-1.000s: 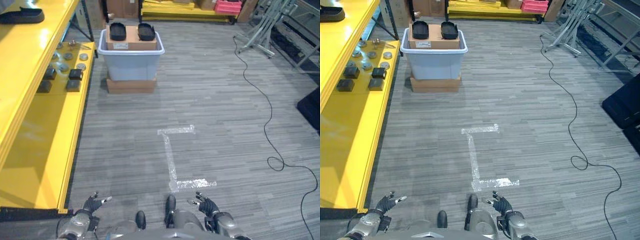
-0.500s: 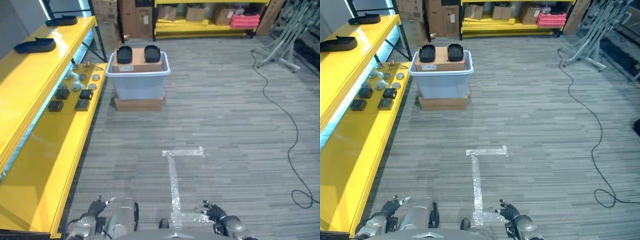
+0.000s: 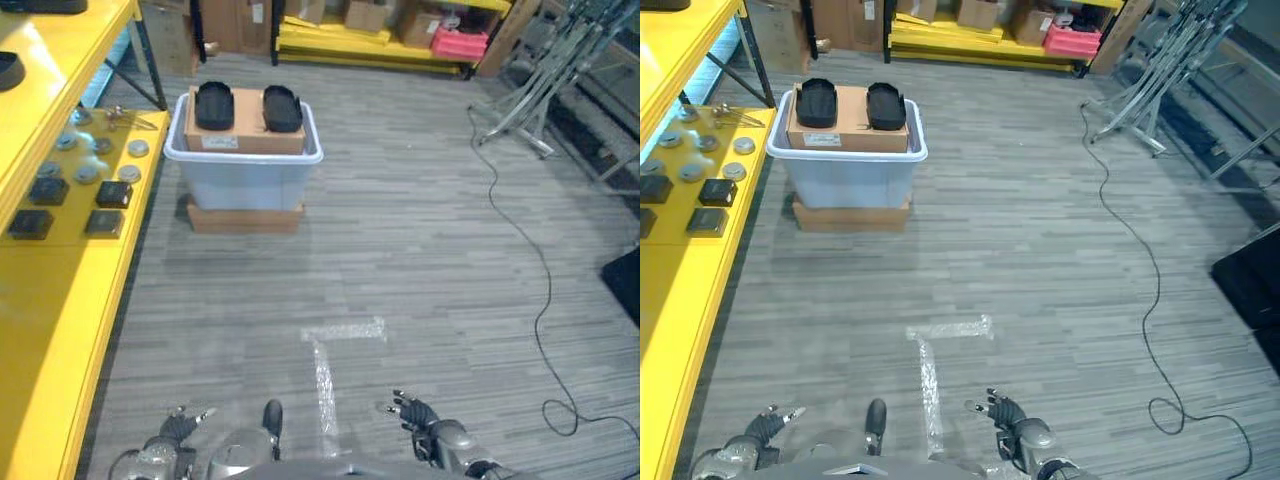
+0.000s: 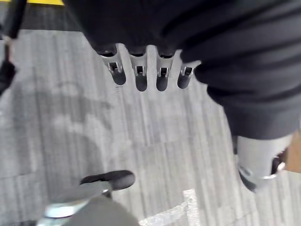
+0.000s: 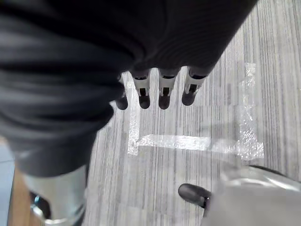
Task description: Move parts from the plastic box to the shelf.
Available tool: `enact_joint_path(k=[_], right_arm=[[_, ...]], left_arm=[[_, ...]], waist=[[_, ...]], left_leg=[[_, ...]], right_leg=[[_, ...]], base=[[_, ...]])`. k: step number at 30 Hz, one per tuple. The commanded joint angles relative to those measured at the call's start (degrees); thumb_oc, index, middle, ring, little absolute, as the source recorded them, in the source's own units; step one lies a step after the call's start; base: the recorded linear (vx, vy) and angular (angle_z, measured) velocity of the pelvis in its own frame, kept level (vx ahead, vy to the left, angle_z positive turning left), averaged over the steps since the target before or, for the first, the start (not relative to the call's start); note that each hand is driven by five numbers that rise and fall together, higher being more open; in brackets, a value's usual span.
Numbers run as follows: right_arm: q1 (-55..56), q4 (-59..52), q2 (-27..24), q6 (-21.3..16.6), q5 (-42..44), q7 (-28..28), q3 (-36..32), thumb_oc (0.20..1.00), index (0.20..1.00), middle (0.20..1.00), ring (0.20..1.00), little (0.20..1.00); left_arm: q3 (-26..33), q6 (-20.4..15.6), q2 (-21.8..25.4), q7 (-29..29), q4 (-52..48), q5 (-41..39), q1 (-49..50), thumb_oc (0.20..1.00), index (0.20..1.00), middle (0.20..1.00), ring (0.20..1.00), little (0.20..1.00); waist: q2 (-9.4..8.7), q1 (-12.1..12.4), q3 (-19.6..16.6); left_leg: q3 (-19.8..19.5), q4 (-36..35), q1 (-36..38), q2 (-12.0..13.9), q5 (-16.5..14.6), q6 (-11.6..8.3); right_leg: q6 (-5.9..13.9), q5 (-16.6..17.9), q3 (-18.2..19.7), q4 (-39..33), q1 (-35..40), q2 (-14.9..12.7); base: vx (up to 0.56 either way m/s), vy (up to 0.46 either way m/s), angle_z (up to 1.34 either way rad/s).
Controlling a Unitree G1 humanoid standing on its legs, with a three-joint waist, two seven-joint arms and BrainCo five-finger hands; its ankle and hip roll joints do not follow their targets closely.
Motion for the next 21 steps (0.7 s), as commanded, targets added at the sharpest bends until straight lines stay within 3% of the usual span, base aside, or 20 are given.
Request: enact_joint_path(k=[1,5,8,12,15,17,19,21], right_arm=[[-0.7,-0.2,-2.4,-1.3,0.6,0.3,-0.9,1.0,1.0,1.0,1.0,1.0],[0.5,-0.5,-2.5,-0.4,-1.7,-0.8,-0.4,1.0,1.0,1.0,1.0,1.0],[0.9,0.0,-3.2,0.8,-3.8,0.1,-0.5,1.0,1.0,1.0,1.0,1.0],[1.1,2.1,-3.9,4.9,-3.8,4.7,-0.1,1.0,1.0,1.0,1.0,1.0],[0.8,2.2,-4.4,6.4,-2.7,5.8,-0.4,1.0,1.0,1.0,1.0,1.0],[0.4,2.1,-5.3,6.9,-2.9,5.2,-0.3,1.0,1.0,1.0,1.0,1.0],[0.1,2.2,-6.2,6.9,-1.7,4.8,-0.7,1.0,1.0,1.0,1.0,1.0],[-0.4,2.3,-6.5,6.4,0.3,4.8,-1.7,1.0,1.0,1.0,1.0,1.0]], left_arm=[[-1.2,-1.4,-0.5,1.6,-0.1,1.1,0.9,1.0,1.0,1.0,1.0,1.0],[-2.5,-2.7,0.5,0.8,-1.8,0.5,-0.2,1.0,1.0,1.0,1.0,1.0],[-4.1,-3.2,0.9,1.6,-2.7,-1.3,-1.1,1.0,1.0,1.0,1.0,1.0],[-3.5,-0.8,0.6,4.1,-3.2,-6.6,-2.5,1.0,1.0,1.0,1.0,1.0],[-2.4,-1.3,-0.3,3.7,-2.7,-4.3,-2.3,1.0,1.0,1.0,1.0,1.0],[-1.3,-1.5,-0.8,3.0,-3.0,-4.5,-1.7,1.0,1.0,1.0,1.0,1.0],[-0.7,0.1,-0.9,2.1,-3.7,-3.2,-1.1,1.0,1.0,1.0,1.0,1.0],[-0.6,1.4,-1.1,1.3,-3.3,-1.0,-0.4,1.0,1.0,1.0,1.0,1.0]], waist=[[3.2,1.0,-1.2],[2.2,-1.5,0.3],[2.42,-3.7,0.6],[2.18,-4.0,-0.3],[1.67,-2.9,-0.4],[0.65,-1.7,0.4],[0.35,-0.7,1.0],[0.5,0.0,1.3]], left_leg=[[-0.1,6.0,0.0,1.8,-3.8,-0.53],[-1.7,4.8,4.4,1.0,-6.1,-1.93],[-3.7,2.7,6.9,1.0,-7.0,-2.07],[-5.6,1.8,6.9,1.7,-5.8,-3.24],[-5.0,11.8,2.5,2.6,-1.0,-4.99],[-2.9,26.5,-5.3,2.1,2.8,-6.38],[-1.1,31.6,-10.5,3.2,4.0,-6.91],[0.3,29.9,-12.4,4.6,4.2,-7.07]], right_leg=[[3.6,13.9,-0.5,-10.0,-3.5,-2.8],[3.77,17.0,-1.0,-28.2,-4.4,-6.1],[4.12,19.4,1.6,-32.7,-6.6,-5.4],[1.75,17.6,3.2,-36.6,-3.2,-2.1],[0.38,16.3,2.5,-37.5,-0.9,-2.1],[-0.75,15.4,2.1,-37.3,0.7,-2.8],[-1.4,14.7,1.6,-37.2,2.2,-2.8],[-1.33,13.9,1.4,-37.5,3.8,-2.5]], base=[[0.28,-0.068,0.39],[0.39,-0.163,0.29],[0.31,-0.161,0.49],[0.31,-0.236,0.49],[0.21,-0.179,0.19],[0.16,-0.206,0.05],[0.18,-0.144,-0.14],[0.28,-0.044,-0.04]])
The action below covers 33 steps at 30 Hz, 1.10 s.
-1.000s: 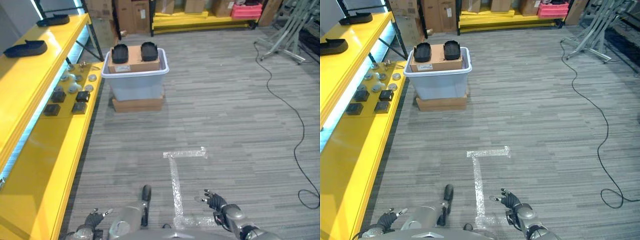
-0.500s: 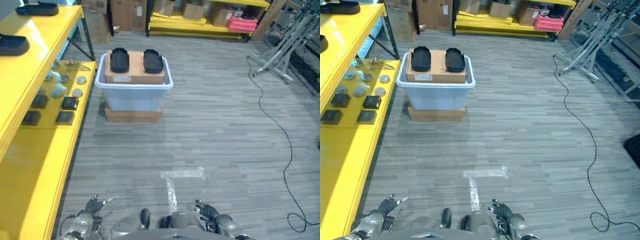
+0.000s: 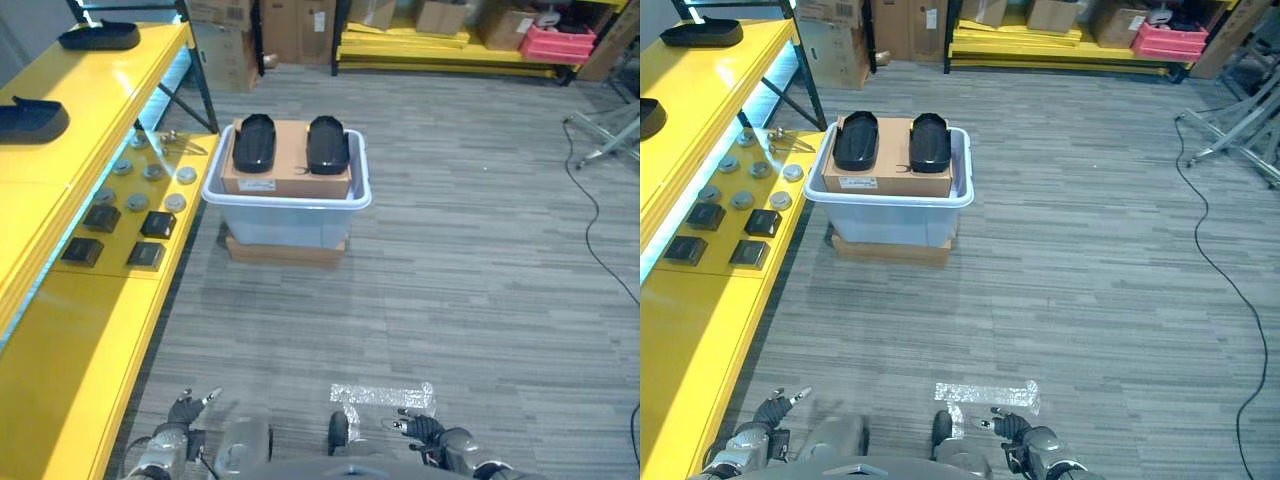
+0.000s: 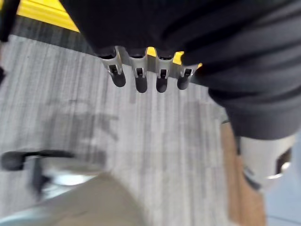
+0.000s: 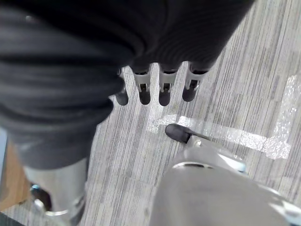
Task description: Move parts from the plastic box to the shelf.
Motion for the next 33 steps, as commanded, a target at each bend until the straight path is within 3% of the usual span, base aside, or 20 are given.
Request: enact_joint_path(k=[1,3,4,5,8,9,13,16,17,18,20,22,24,26,29,33], right_arm=[[-0.3,1.3,-3.0,-0.7,3.4,0.1,-2.6,1.0,1.0,1.0,1.0,1.0],[-0.5,0.8,-3.0,-1.2,2.3,0.4,-3.1,1.0,1.0,1.0,1.0,1.0],[-0.4,0.8,-3.0,-1.2,2.2,0.4,-3.2,1.0,1.0,1.0,1.0,1.0],[-0.1,0.7,-3.0,-1.8,2.2,-0.1,-3.1,1.0,1.0,1.0,1.0,1.0],[0.1,0.6,-3.1,-2.2,3.8,0.1,-2.8,1.0,1.0,1.0,1.0,1.0],[-0.2,0.6,-2.8,-2.0,4.5,-0.5,-2.5,1.0,1.0,1.0,1.0,1.0],[-0.4,0.9,-2.3,-2.0,5.5,-0.2,-2.9,1.0,1.0,1.0,1.0,1.0],[0.1,0.4,-1.1,-2.0,6.4,-0.9,-3.1,1.0,1.0,1.0,1.0,1.0],[0.6,0.5,-0.2,-2.6,7.6,-2.1,-3.3,1.0,1.0,1.0,1.0,1.0],[0.9,0.5,0.1,-3.1,8.1,-2.4,-3.5,1.0,1.0,1.0,1.0,1.0],[1.1,0.7,0.6,-4.0,6.9,-2.7,-3.8,1.0,1.0,1.0,1.0,1.0],[1.1,0.5,0.9,-4.7,5.8,-3.1,-3.7,1.0,1.0,1.0,1.0,1.0],[1.2,0.5,1.1,-5.2,5.4,-4.0,-3.7,1.0,1.0,1.0,1.0,1.0],[1.2,0.3,1.0,-4.8,4.9,-4.4,-3.9,1.0,1.0,1.0,1.0,1.0],[1.6,0.9,1.1,-5.3,2.1,-3.7,-4.8,1.0,1.0,1.0,1.0,1.0],[1.6,0.6,0.9,-3.8,1.7,-3.1,-4.2,1.0,1.0,1.0,1.0,1.0]], left_arm=[[-2.3,0.6,0.9,-0.8,0.6,4.9,0.0,1.0,1.0,1.0,1.0,1.0],[-2.4,-0.2,0.4,-0.6,2.4,5.5,1.5,1.0,1.0,1.0,1.0,1.0],[-2.4,-0.3,0.4,-0.6,2.5,5.5,1.6,1.0,1.0,1.0,1.0,1.0],[-2.7,-1.1,0.2,-0.3,3.4,7.1,2.5,1.0,1.0,1.0,1.0,1.0],[-3.1,-1.6,0.3,-0.4,3.5,8.1,2.9,1.0,1.0,1.0,1.0,1.0],[-3.1,-2.2,0.0,0.0,3.5,7.9,3.1,1.0,1.0,1.0,1.0,1.0],[-2.7,-2.6,0.2,-0.2,3.3,8.3,2.8,1.0,1.0,1.0,1.0,1.0],[-3.3,-2.4,1.0,0.1,2.6,8.3,1.5,1.0,1.0,1.0,1.0,1.0],[-3.9,-2.1,1.4,1.1,2.4,8.2,-0.1,1.0,1.0,1.0,1.0,1.0],[-4.2,-2.1,1.7,1.6,2.2,8.5,-0.7,1.0,1.0,1.0,1.0,1.0],[-4.8,-2.4,2.1,2.6,2.1,7.3,-1.3,1.0,1.0,1.0,1.0,1.0],[-5.0,-2.5,2.5,3.0,1.4,4.8,-1.5,1.0,1.0,1.0,1.0,1.0],[-4.1,-2.0,3.3,2.6,0.1,3.7,-2.1,1.0,1.0,1.0,1.0,1.0],[-4.0,-1.7,3.5,2.5,-0.2,3.1,-2.3,1.0,1.0,1.0,1.0,1.0],[-4.8,-1.3,3.7,2.3,1.1,0.8,-2.5,1.0,1.0,1.0,1.0,1.0],[-4.0,-1.6,2.9,3.0,2.1,-2.2,-1.6,1.0,1.0,1.0,1.0,1.0]], waist=[[1.68,1.0,1.2],[3.01,2.3,1.1],[2.95,2.3,1.3],[3.69,3.7,1.6],[3.69,4.5,1.8],[3.25,4.7,1.4],[2.6,4.5,0.7],[2.27,4.1,-0.4],[2.84,3.0,-0.5],[3.56,2.3,-0.2],[4.23,1.5,0.3],[4.69,1.0,1.0],[4.22,0.5,1.8],[3.63,-0.4,2.0],[3.48,-3.0,2.0],[3.5,-3.0,1.0]], left_leg=[[5.6,-24.5,6.2,0.5,7.3,6.3],[5.0,-35.9,6.1,1.2,10.8,5.1],[5.0,-36.6,6.5,1.1,11.1,5.02],[4.5,-41.7,4.0,1.6,15.4,3.43],[4.7,-42.5,2.4,2.0,16.6,2.69],[5.7,-43.4,3.6,1.9,13.6,3.37],[6.7,-43.5,5.5,1.3,10.2,4.61],[7.5,-45.2,9.0,0.5,8.0,6.52],[7.4,-45.6,12.1,0.2,6.0,8.62],[6.9,-45.9,13.8,0.4,5.2,9.5],[6.9,-46.2,15.9,0.8,4.1,10.13],[7.6,-46.6,17.7,1.1,3.4,9.8],[8.8,-46.2,19.2,1.5,2.3,8.51],[8.5,-46.1,21.1,1.3,0.3,7.94],[6.9,-46.1,24.7,2.6,-3.5,7.62],[6.6,-46.3,26.1,5.1,-3.3,6.25]], right_leg=[[5.23,-2.7,2.8,5.4,0.2,2.3],[5.51,-4.3,3.7,5.1,2.5,3.9],[5.53,-4.5,3.7,5.0,2.9,3.8],[5.16,-5.7,4.2,4.7,5.2,4.8],[4.94,-6.7,4.1,4.4,6.7,5.0],[5.35,-7.2,4.0,4.5,7.2,4.3],[5.99,-7.8,4.0,5.5,7.5,3.4],[6.87,-9.5,2.9,10.0,6.7,3.2],[9.59,-4.8,1.2,23.4,-0.1,1.7],[10.67,-2.7,1.3,30.1,-4.1,1.3],[11.38,-0.9,0.7,33.3,-7.9,-0.8],[11.1,-0.6,-0.4,29.8,-8.4,-2.8],[10.93,-0.7,-2.7,17.0,-5.9,-5.3],[12.1,2.6,-2.1,8.9,-6.3,-7.5],[14.09,7.6,2.1,6.0,-10.0,-10.5],[13.45,6.1,0.8,3.7,-7.4,-9.1]], base=[[0.39,0.037,0.13],[0.36,0.101,0.1],[0.43,0.14,0.06],[0.32,0.106,0.02],[0.27,0.131,-0.06],[0.21,0.169,-0.15],[0.14,0.14,-0.31],[0.21,0.185,-0.14],[0.23,0.184,-0.25],[0.21,0.156,-0.28],[0.15,0.042,-0.04],[0.18,-0.076,0.07],[0.27,-0.244,0.02],[0.31,-0.283,-0.11],[0.3,-0.349,-0.02],[0.21,-0.337,0.2]])
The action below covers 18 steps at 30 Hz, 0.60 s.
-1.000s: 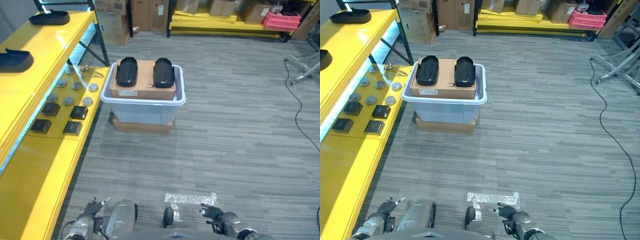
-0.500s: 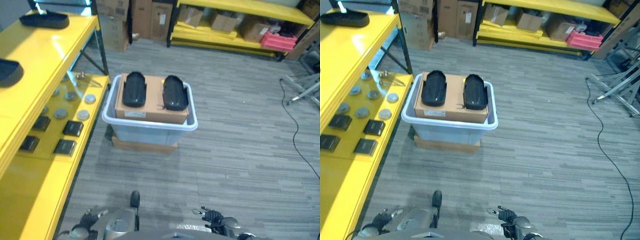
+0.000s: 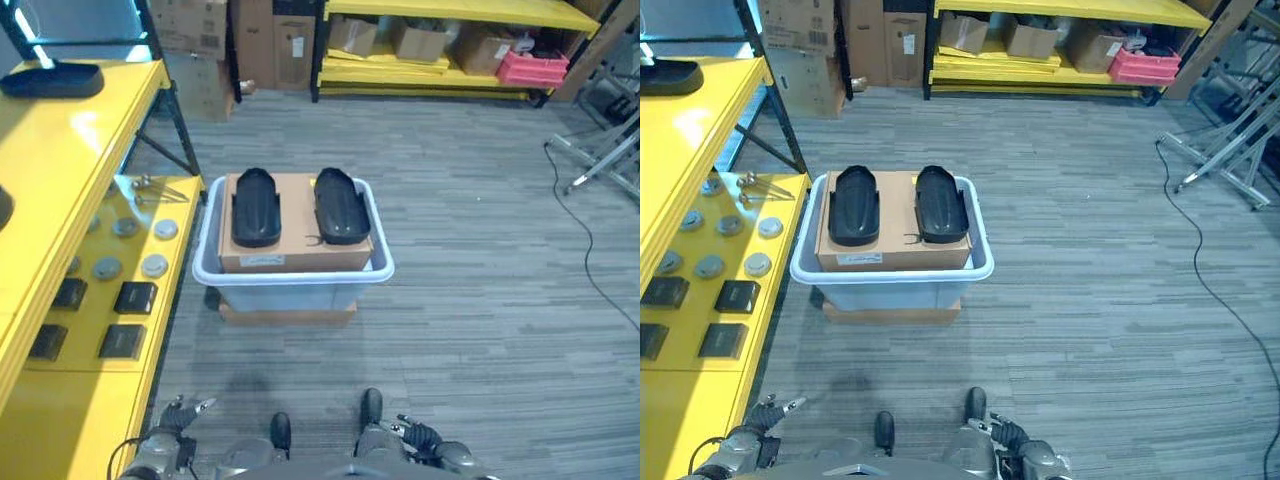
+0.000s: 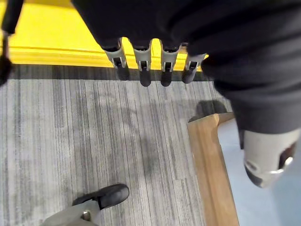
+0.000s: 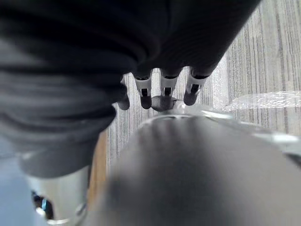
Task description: Move parts from the plastic box to the shelf.
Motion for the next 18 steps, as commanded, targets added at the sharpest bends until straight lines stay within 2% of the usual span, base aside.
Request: enact_joint_path(k=[1,2,4,6,7,10,11,12,13,14,15,18], right_arm=[[-2.4,0.7,-2.6,0.4,-1.6,0.1,-0.2,1.0,1.0,1.0,1.0,1.0],[-2.5,0.7,-2.7,0.6,-1.6,0.0,0.0,1.0,1.0,1.0,1.0,1.0],[-3.0,0.4,-3.1,1.0,-1.5,-0.2,0.1,1.0,1.0,1.0,1.0,1.0],[-3.7,0.0,-4.0,1.9,-2.4,-0.4,0.0,1.0,1.0,1.0,1.0,1.0],[-3.9,0.1,-4.2,2.0,-2.6,-0.4,-0.1,1.0,1.0,1.0,1.0,1.0],[-4.5,0.3,-5.9,1.9,-1.7,-1.1,-1.1,1.0,1.0,1.0,1.0,1.0],[-4.4,0.1,-6.3,1.6,0.0,-1.3,-1.7,1.0,1.0,1.0,1.0,1.0],[-4.3,0.0,-6.3,1.6,0.0,-1.3,-1.7,1.0,1.0,1.0,1.0,1.0],[-4.2,-0.1,-6.4,1.4,0.6,-1.4,-2.0,1.0,1.0,1.0,1.0,1.0],[-3.8,-0.3,-6.7,1.3,1.4,-1.5,-2.5,1.0,1.0,1.0,1.0,1.0],[-3.3,-0.3,-6.8,0.8,2.1,-1.3,-2.9,1.0,1.0,1.0,1.0,1.0],[-2.4,-0.6,-6.5,-1.4,2.3,-1.4,-3.1,1.0,1.0,1.0,1.0,1.0]], left_arm=[[0.6,-1.0,-0.8,0.9,1.3,-4.7,-1.9,1.0,1.0,1.0,1.0,1.0],[0.9,-0.9,-1.5,0.6,1.4,-4.4,-1.6,1.0,1.0,1.0,1.0,1.0],[1.4,-0.9,-2.7,0.2,1.4,-3.6,-1.3,1.0,1.0,1.0,1.0,1.0],[2.2,-1.4,-4.1,0.1,1.7,-3.7,-0.6,1.0,1.0,1.0,1.0,1.0],[2.3,-1.3,-4.2,0.0,1.5,-3.7,-0.6,1.0,1.0,1.0,1.0,1.0],[1.5,-0.3,-5.3,-0.7,0.7,-0.6,0.2,1.0,1.0,1.0,1.0,1.0],[0.9,-0.6,-5.4,-0.1,0.9,0.0,0.7,1.0,1.0,1.0,1.0,1.0],[0.9,-0.6,-5.4,0.0,0.9,-0.1,0.7,1.0,1.0,1.0,1.0,1.0],[0.6,-0.7,-5.3,0.4,1.1,-0.1,0.8,1.0,1.0,1.0,1.0,1.0],[0.3,-0.8,-5.0,0.5,1.3,0.7,0.8,1.0,1.0,1.0,1.0,1.0],[0.3,-0.9,-4.8,0.3,1.5,1.7,0.7,1.0,1.0,1.0,1.0,1.0],[0.2,-1.3,-4.4,0.1,1.9,3.2,0.2,1.0,1.0,1.0,1.0,1.0]], waist=[[0.87,0.5,0.3],[0.98,0.9,0.2],[0.81,1.7,0.4],[0.39,2.5,0.5],[0.42,2.7,0.5],[0.94,3.9,0.6],[1.31,4.6,0.6],[1.29,4.6,0.7],[1.59,4.9,0.7],[1.83,5.4,0.9],[1.99,5.6,1.0],[1.84,6.0,0.8]], left_leg=[[-1.7,8.1,2.7,9.3,-3.9,-5.32],[-2.2,10.7,1.1,10.4,-0.8,-6.06],[-3.0,14.8,-1.5,10.7,2.2,-6.61],[-3.7,19.7,-4.8,9.9,3.3,-6.96],[-3.4,20.0,-5.3,10.0,3.6,-7.12],[-1.2,14.5,-6.3,10.6,3.9,-8.15],[-0.5,8.5,-6.6,10.8,4.8,-8.95],[-0.4,8.0,-6.3,10.8,4.9,-8.98],[0.0,5.4,-7.2,11.1,6.3,-9.6],[0.3,3.2,-8.6,12.0,9.0,-10.62],[1.0,2.2,-9.7,12.7,10.3,-11.11],[3.2,1.8,-10.8,12.8,10.2,-11.09]], right_leg=[[1.51,-2.5,0.3,4.0,0.6,2.5],[0.65,-3.2,0.0,3.5,1.8,3.5],[-0.39,-4.1,-0.5,2.7,3.4,4.6],[-1.48,-4.8,-0.9,1.6,4.9,5.3],[-1.66,-5.0,-1.1,1.4,5.2,5.5],[-1.58,-5.9,-2.9,0.6,6.5,6.0],[-1.11,-6.2,-3.5,0.4,7.2,6.1],[-1.07,-6.2,-3.5,0.4,7.4,6.0],[-0.95,-6.6,-3.7,0.4,7.9,6.2],[-0.95,-7.7,-4.2,0.4,9.2,6.3],[-0.97,-8.3,-4.7,0.5,10.0,6.3],[-0.55,-9.4,-6.5,0.8,11.6,5.5]], base=[[0.21,-0.369,0.1],[0.14,-0.267,0.27],[0.13,-0.231,0.25],[0.14,-0.19,0.11],[0.17,-0.11,-0.02],[0.19,-0.006,0.05],[0.15,0.05,0.51],[0.18,0.084,0.58],[0.15,0.087,0.4],[0.21,0.154,0.25],[0.17,0.14,0.25],[0.14,0.21,0.4]])
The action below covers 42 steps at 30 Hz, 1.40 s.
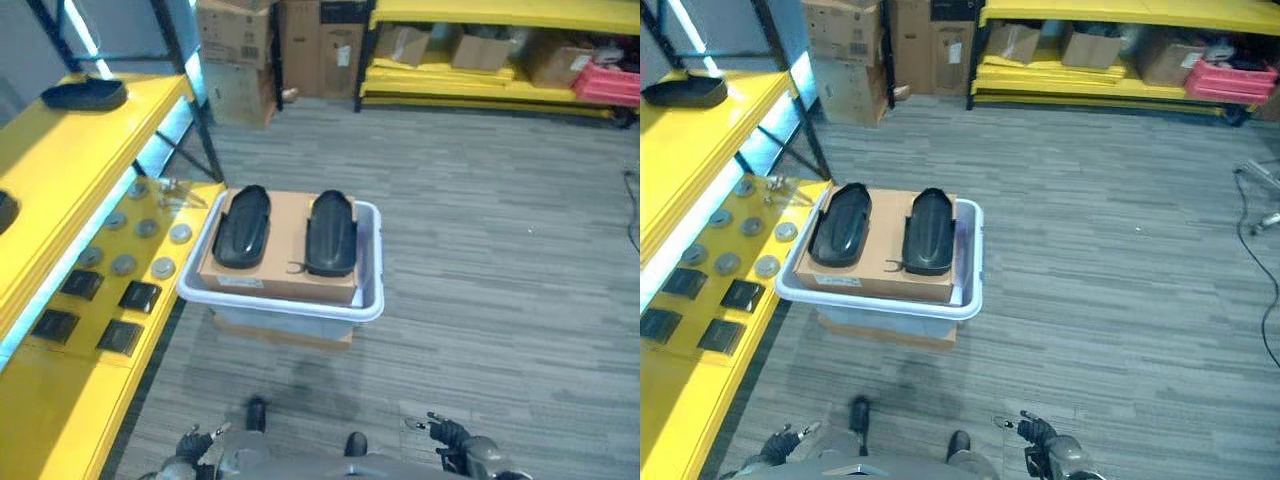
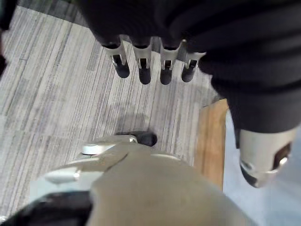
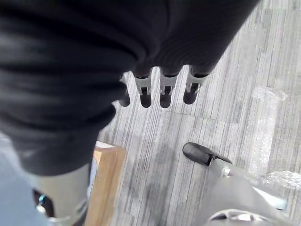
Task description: Move parts from the plastic box to the shelf.
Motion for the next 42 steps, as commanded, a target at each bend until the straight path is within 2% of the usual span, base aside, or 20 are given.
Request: enact_joint_path(k=[1,2,3,6,8,9,10,13,15,16,18,21,25,30,32,34,36,37,38,42], right_arm=[[-1.0,-0.3,0.1,-4.3,2.4,-0.4,-1.4,1.0,1.0,1.0,1.0,1.0],[-1.0,-0.3,0.5,-4.9,3.0,-0.8,-1.2,1.0,1.0,1.0,1.0,1.0],[-0.8,-0.8,1.3,-7.3,7.9,-0.8,-0.9,1.0,1.0,1.0,1.0,1.0],[-0.1,-2.7,2.2,-10.5,9.8,-0.9,-1.5,1.0,1.0,1.0,1.0,1.0],[0.3,-3.6,2.4,-13.5,10.6,-0.8,-1.5,1.0,1.0,1.0,1.0,1.0],[0.2,-5.1,2.5,-13.6,11.4,-1.2,-1.4,1.0,1.0,1.0,1.0,1.0],[0.4,-8.1,2.6,-15.8,9.7,-2.6,-1.3,1.0,1.0,1.0,1.0,1.0],[0.5,-13.6,2.2,-17.5,6.8,-5.5,-0.7,1.0,1.0,1.0,1.0,1.0],[0.3,-17.8,1.1,-19.6,4.0,-10.0,0.3,1.0,1.0,1.0,1.0,1.0],[0.5,-23.2,0.2,-20.2,1.9,-14.7,1.6,1.0,1.0,1.0,1.0,1.0],[0.8,-27.6,-0.4,-20.2,-1.7,-19.0,2.1,1.0,1.0,1.0,1.0,1.0],[-1.1,-39.3,-2.5,-15.9,-3.1,-28.3,3.0,1.0,1.0,1.0,1.0,1.0],[-4.7,-43.5,-3.8,-15.0,-5.9,-30.9,3.7,1.0,1.0,1.0,1.0,1.0],[-9.7,-44.5,-6.3,-13.5,-5.2,-35.7,2.6,1.0,1.0,1.0,1.0,1.0],[-11.6,-43.8,-7.2,-12.4,-5.0,-37.9,2.0,1.0,1.0,1.0,1.0,1.0],[-14.7,-42.2,-8.8,-8.5,-4.3,-39.3,1.3,1.0,1.0,1.0,1.0,1.0],[-16.0,-41.0,-9.3,-7.0,-4.5,-40.3,1.4,1.0,1.0,1.0,1.0,1.0],[-20.2,-37.3,-10.8,-2.8,-4.0,-42.4,1.9,1.0,1.0,1.0,1.0,1.0],[-23.3,-34.2,-11.8,-0.8,-3.3,-43.0,2.1,1.0,1.0,1.0,1.0,1.0],[-31.1,-25.8,-14.8,1.4,-3.5,-45.1,2.8,1.0,1.0,1.0,1.0,1.0]], left_arm=[[-1.5,-1.6,1.8,0.5,2.5,3.0,-2.9,1.0,1.0,1.0,1.0,1.0],[-1.2,-1.6,1.9,0.5,2.5,3.7,-3.0,1.0,1.0,1.0,1.0,1.0],[-1.6,-1.8,2.4,0.6,2.5,5.7,-3.2,1.0,1.0,1.0,1.0,1.0],[-2.5,-1.5,3.6,2.3,2.1,4.9,-3.8,1.0,1.0,1.0,1.0,1.0],[-2.5,-1.5,4.5,2.5,1.6,2.0,-4.2,1.0,1.0,1.0,1.0,1.0],[-2.7,-1.2,5.1,2.7,0.8,0.7,-4.5,1.0,1.0,1.0,1.0,1.0],[-2.5,-1.2,5.8,2.8,-0.6,-0.1,-5.0,1.0,1.0,1.0,1.0,1.0],[-2.0,-1.0,6.5,2.7,-2.3,-2.5,-5.6,1.0,1.0,1.0,1.0,1.0],[-1.3,-0.2,6.4,3.3,-3.0,-4.2,-6.0,1.0,1.0,1.0,1.0,1.0],[-0.8,0.3,5.6,3.1,-3.3,-5.0,-5.1,1.0,1.0,1.0,1.0,1.0],[-0.5,1.0,4.9,1.9,-3.4,-4.9,-4.1,1.0,1.0,1.0,1.0,1.0],[-2.4,0.4,0.9,1.0,-2.1,0.5,-1.4,1.0,1.0,1.0,1.0,1.0],[-2.9,0.3,-0.6,1.9,-1.3,-3.0,-1.4,1.0,1.0,1.0,1.0,1.0],[-4.3,-2.1,-1.7,0.9,-1.6,-1.3,-1.3,1.0,1.0,1.0,1.0,1.0],[-5.3,-2.2,-1.5,0.9,-2.2,-1.7,-1.1,1.0,1.0,1.0,1.0,1.0],[-6.2,-1.5,-0.7,-0.1,-2.7,-1.7,-1.5,1.0,1.0,1.0,1.0,1.0],[-6.6,-1.3,-0.4,-0.4,-2.8,-1.7,-1.8,1.0,1.0,1.0,1.0,1.0],[-7.2,-0.9,0.5,-0.8,-2.6,-3.2,-2.7,1.0,1.0,1.0,1.0,1.0],[-7.5,-0.9,1.1,-1.6,-2.3,-3.8,-3.6,1.0,1.0,1.0,1.0,1.0],[-9.0,-1.3,2.5,-3.3,-1.8,-5.2,-6.6,1.0,1.0,1.0,1.0,1.0]], waist=[[1.09,1.7,0.5],[0.81,1.7,0.3],[0.03,2.3,-0.2],[0.34,1.5,-0.3],[0.96,0.4,0.2],[1.25,-0.5,0.7],[1.3,-1.4,1.0],[0.62,-2.9,1.7],[0.51,-3.3,1.6],[0.24,-3.5,1.1],[-0.06,-3.5,0.8],[-0.74,-3.2,0.9],[-0.89,-2.6,2.0],[-1.23,-0.8,2.7],[-1.31,-0.1,2.8],[-1.17,0.8,3.1],[-0.99,1.2,3.4],[-0.68,2.0,4.5],[-0.4,2.4,5.5],[0.61,3.1,8.5]], left_leg=[[1.3,2.3,-0.2,-0.3,3.1,1.26],[1.5,2.8,0.1,-0.6,2.3,1.6],[0.9,4.1,0.3,-2.4,0.3,3.4],[1.5,3.4,2.7,-3.7,-0.9,5.51],[0.5,1.9,4.9,-4.4,-1.4,6.89],[0.3,1.1,5.9,-4.1,-1.6,7.0],[0.3,0.7,6.3,-3.8,-1.9,6.6],[0.9,0.8,7.6,-3.9,-3.4,6.29],[0.7,0.0,7.7,-3.5,-3.4,5.91],[0.4,0.0,7.6,-3.5,-3.2,5.7],[0.5,0.2,7.6,-3.5,-3.4,5.57],[0.7,0.7,6.9,-2.8,-3.4,5.23],[0.8,1.5,6.0,-2.6,-3.7,5.13],[-0.2,2.6,5.1,-2.8,-4.4,5.08],[-0.6,2.5,5.1,-3.0,-4.6,5.07],[-1.3,2.6,4.7,-3.3,-4.8,5.05],[-1.7,2.6,4.5,-3.4,-4.8,5.07],[-2.3,2.9,3.5,-3.8,-4.8,5.11],[-2.8,3.4,2.5,-4.0,-4.8,5.08],[-3.6,4.4,-0.8,-4.8,-4.5,4.97]], right_leg=[[4.48,0.8,2.5,1.0,1.5,-4.6],[4.61,0.7,2.4,1.4,1.6,-5.0],[4.6,-0.8,3.0,4.6,1.8,-5.2],[5.44,-1.1,3.3,13.5,-2.0,-6.5],[6.05,1.3,5.4,20.7,-7.1,-7.2],[5.99,1.7,5.9,19.8,-8.7,-6.8],[5.76,1.3,6.1,15.4,-9.0,-6.0],[6.68,4.6,6.5,8.9,-9.7,-6.6],[6.16,5.1,6.9,4.4,-7.9,-5.6],[5.71,5.0,7.3,2.7,-7.0,-4.7],[5.43,4.7,7.2,1.8,-6.2,-4.2],[4.34,3.7,7.2,0.3,-5.3,-3.2],[4.09,3.7,7.5,0.3,-5.9,-3.3],[4.46,3.7,6.8,0.3,-5.8,-4.1],[4.75,3.9,6.4,0.3,-5.8,-4.5],[5.16,4.1,5.9,0.4,-5.9,-5.1],[5.27,4.1,5.6,0.6,-6.0,-5.4],[5.5,4.4,5.3,1.0,-6.8,-6.1],[5.6,4.6,5.2,1.1,-7.4,-6.6],[5.85,5.3,5.0,1.0,-9.7,-7.5]], base=[[0.14,0.229,0.09],[0.22,0.312,0.0],[0.25,0.335,-0.03],[0.17,0.211,-0.02],[0.15,0.118,0.01],[0.16,-0.009,-0.03],[0.17,-0.084,0.07],[0.12,-0.111,0.17],[0.15,-0.162,0.03],[0.18,-0.165,0.09],[0.13,-0.101,0.15],[0.12,-0.063,0.06],[0.03,0.012,-0.04],[0.07,0.002,0.02],[0.09,0.008,0.12],[0.09,0.018,0.13],[0.07,0.033,0.31],[0.05,0.052,0.23],[0.01,0.053,0.06],[-0.12,0.048,0.23]])
